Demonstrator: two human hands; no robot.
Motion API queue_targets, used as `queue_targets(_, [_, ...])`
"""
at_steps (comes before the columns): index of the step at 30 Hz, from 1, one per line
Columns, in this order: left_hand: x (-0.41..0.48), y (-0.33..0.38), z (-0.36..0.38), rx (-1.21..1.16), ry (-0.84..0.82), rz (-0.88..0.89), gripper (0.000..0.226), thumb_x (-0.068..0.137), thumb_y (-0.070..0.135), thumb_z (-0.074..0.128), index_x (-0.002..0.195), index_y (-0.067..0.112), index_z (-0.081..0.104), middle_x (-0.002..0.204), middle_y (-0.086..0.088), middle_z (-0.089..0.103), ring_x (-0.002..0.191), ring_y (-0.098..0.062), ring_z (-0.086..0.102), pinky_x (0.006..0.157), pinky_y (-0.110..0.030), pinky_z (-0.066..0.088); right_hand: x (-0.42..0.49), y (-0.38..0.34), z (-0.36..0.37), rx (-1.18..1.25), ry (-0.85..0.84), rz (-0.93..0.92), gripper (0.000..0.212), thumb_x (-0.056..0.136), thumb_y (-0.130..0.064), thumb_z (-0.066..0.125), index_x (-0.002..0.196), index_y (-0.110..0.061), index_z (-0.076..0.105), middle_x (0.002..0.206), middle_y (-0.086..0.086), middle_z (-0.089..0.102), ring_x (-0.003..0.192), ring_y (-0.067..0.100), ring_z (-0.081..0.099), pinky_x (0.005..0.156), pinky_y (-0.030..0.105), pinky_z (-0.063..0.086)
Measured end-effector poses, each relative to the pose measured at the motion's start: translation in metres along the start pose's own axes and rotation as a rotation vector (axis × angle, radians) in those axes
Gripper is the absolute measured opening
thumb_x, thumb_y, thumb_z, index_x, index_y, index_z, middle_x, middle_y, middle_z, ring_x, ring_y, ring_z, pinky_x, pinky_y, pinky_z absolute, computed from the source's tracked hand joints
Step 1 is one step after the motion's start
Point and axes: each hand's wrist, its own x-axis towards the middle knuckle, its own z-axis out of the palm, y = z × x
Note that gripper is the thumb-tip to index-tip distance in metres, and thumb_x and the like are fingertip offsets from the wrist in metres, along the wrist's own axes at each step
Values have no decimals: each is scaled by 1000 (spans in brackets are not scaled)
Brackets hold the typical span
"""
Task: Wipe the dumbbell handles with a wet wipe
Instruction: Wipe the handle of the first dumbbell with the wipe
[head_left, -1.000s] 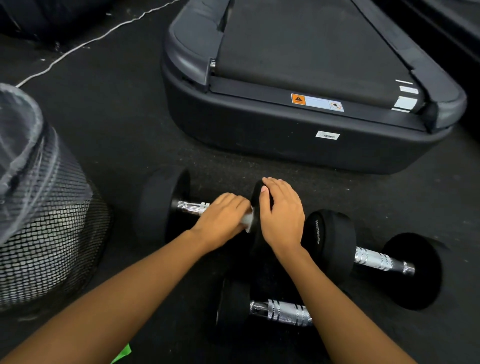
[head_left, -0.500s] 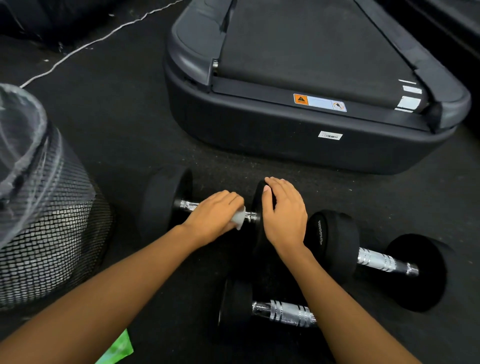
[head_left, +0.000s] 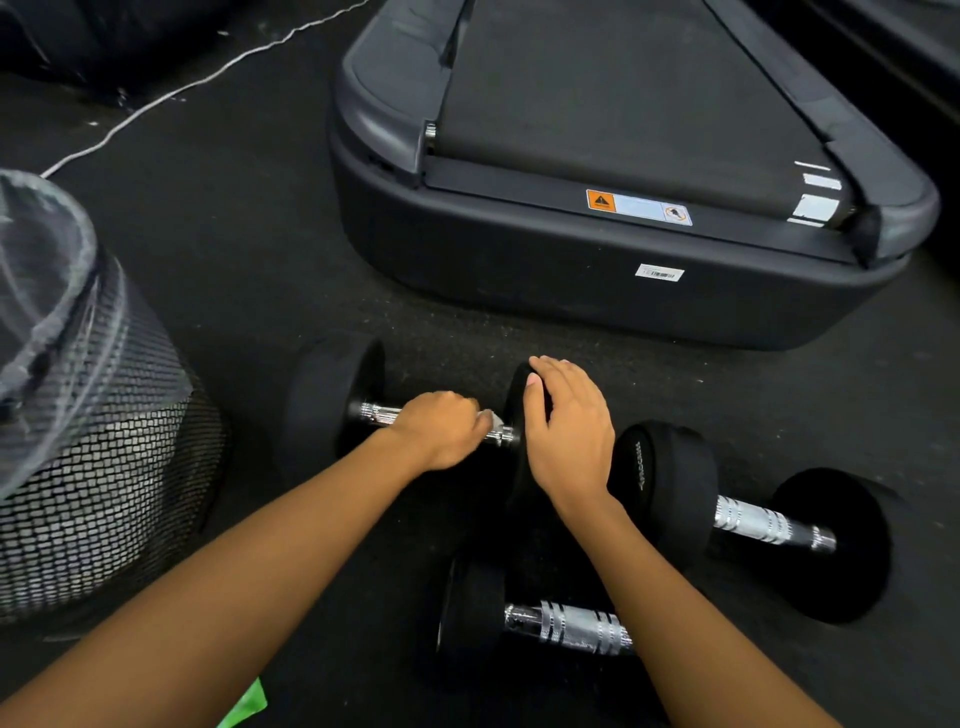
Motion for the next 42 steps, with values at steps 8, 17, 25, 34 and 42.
queue_targets(8, [-5, -10, -8, -57, -54, 54, 34, 99, 29, 28, 103, 13, 58, 108, -9, 62, 101, -24, 56, 83, -33, 38, -1, 1, 0, -9, -4, -4, 43, 94, -32, 35, 124, -14, 60, 127, 0, 60, 127, 14, 45, 109, 30, 30])
queue_targets(17, [1, 14, -5, -81, -73, 67, 35, 99, 31, 30, 106, 11, 59, 109, -12, 62, 100, -27, 56, 87, -38, 42, -1, 1, 0, -2, 6, 6, 42, 93, -32, 37, 123, -14, 60, 127, 0, 60, 128, 15, 45, 108, 26, 26])
queue_targets(25, [5, 6, -15, 60, -133, 28, 41, 100, 30, 25, 96, 12, 61, 101, -8, 63, 95, -24, 57, 88, -38, 39, -1, 0, 1, -16, 1, -4, 42, 94, -32, 36, 124, -14, 59, 128, 0, 60, 128, 14, 45, 109, 29, 28])
queue_targets(34, [-10, -13, 3, -79, 55, 272, 39, 95, 35, 47, 129, 18, 50, 124, 3, 57, 117, -13, 48, 106, -27, 27, -1, 0, 0, -25, -13, 2, 43, 94, -32, 35, 125, -14, 58, 129, 0, 59, 129, 15, 44, 109, 28, 26])
queue_targets(42, [-17, 2, 14, -16, 333, 326, 32, 83, 20, 64, 113, 13, 52, 115, -1, 54, 107, -14, 47, 90, -21, 31, 1, 1, 0, -15, -9, 4, 34, 97, -27, 42, 124, -14, 59, 128, 0, 59, 128, 14, 45, 110, 31, 30])
